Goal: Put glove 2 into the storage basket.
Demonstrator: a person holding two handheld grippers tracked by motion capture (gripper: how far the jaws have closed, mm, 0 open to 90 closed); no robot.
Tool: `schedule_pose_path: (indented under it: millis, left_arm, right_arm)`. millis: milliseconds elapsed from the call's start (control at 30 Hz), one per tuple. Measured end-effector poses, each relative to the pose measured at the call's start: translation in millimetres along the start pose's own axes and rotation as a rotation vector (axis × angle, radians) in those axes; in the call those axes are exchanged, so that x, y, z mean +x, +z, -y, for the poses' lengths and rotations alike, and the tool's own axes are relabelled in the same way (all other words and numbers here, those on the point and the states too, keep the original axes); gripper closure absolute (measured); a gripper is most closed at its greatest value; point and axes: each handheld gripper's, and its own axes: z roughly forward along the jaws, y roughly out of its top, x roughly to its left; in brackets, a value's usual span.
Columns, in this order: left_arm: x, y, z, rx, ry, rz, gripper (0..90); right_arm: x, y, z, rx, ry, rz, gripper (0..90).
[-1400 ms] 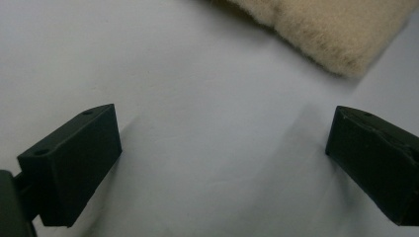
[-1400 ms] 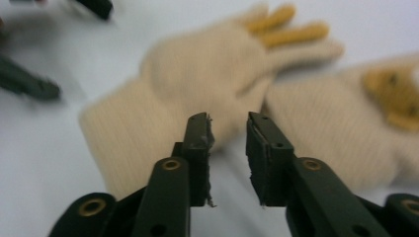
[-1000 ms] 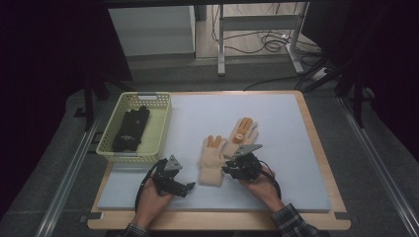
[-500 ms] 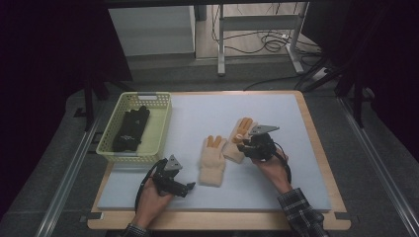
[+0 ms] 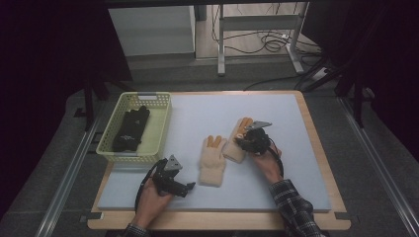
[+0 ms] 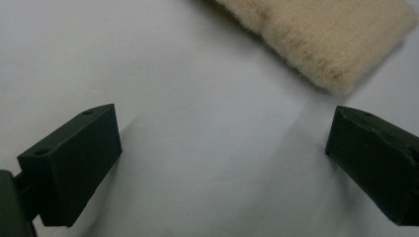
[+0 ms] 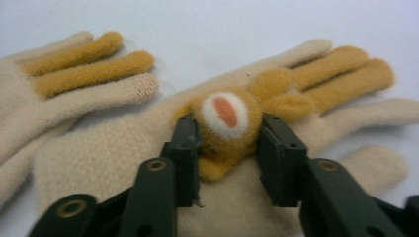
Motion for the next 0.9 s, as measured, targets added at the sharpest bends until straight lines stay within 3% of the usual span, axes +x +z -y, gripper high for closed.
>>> schedule_pose_path:
  millis: [167, 400, 467, 600, 633, 667, 767, 800, 833, 900]
  left_arm:
    - [0.0, 0.0, 0.0, 0.000, 0.000, 0.000, 0.6]
    - [0.0, 0.0, 0.0, 0.000, -0.001, 0.000, 0.6]
    - [0.1, 0.0, -0.1, 0.000, 0.002, -0.001, 0.6]
    - [-0.2, 0.1, 0.0, -0.002, -0.003, -0.001, 0.6]
    - [-0.2, 0.2, 0.0, -0.002, -0.003, -0.002, 0.6]
    - [-0.2, 0.1, 0.0, -0.002, -0.003, -0.002, 0.6]
    - [0.0, 0.1, -0.1, -0.002, 0.001, -0.001, 0.6]
    - [0.0, 0.1, -0.1, -0.002, 0.001, -0.001, 0.6]
    - [-0.1, 0.1, 0.0, -0.002, -0.001, -0.001, 0.6]
    - [-0.1, 0.1, 0.0, -0.002, 0.000, -0.002, 0.6]
  right_arm:
    - [-8.4, -29.5, -5.0, -0.040, 0.027, -0.029, 64.7]
    - [-3.4, -61.5, -13.9, -0.075, 0.009, -0.088, 64.7]
    - [8.4, -75.6, -19.2, -0.097, -0.015, -0.133, 64.6]
    - [22.7, -85.3, -25.0, -0.106, -0.032, -0.184, 64.6]
    - [35.8, -90.3, -30.4, -0.112, -0.051, -0.229, 64.6]
    - [40.3, -91.2, -32.1, -0.113, -0.057, -0.246, 64.6]
    - [58.6, -86.9, -37.8, -0.099, -0.082, -0.304, 64.5]
    - [58.6, -86.9, -37.8, -0.099, -0.082, -0.304, 64.5]
    - [71.8, -76.3, -39.7, -0.073, -0.106, -0.330, 64.4]
    - [81.0, -65.2, -39.7, -0.050, -0.127, -0.329, 64.3]
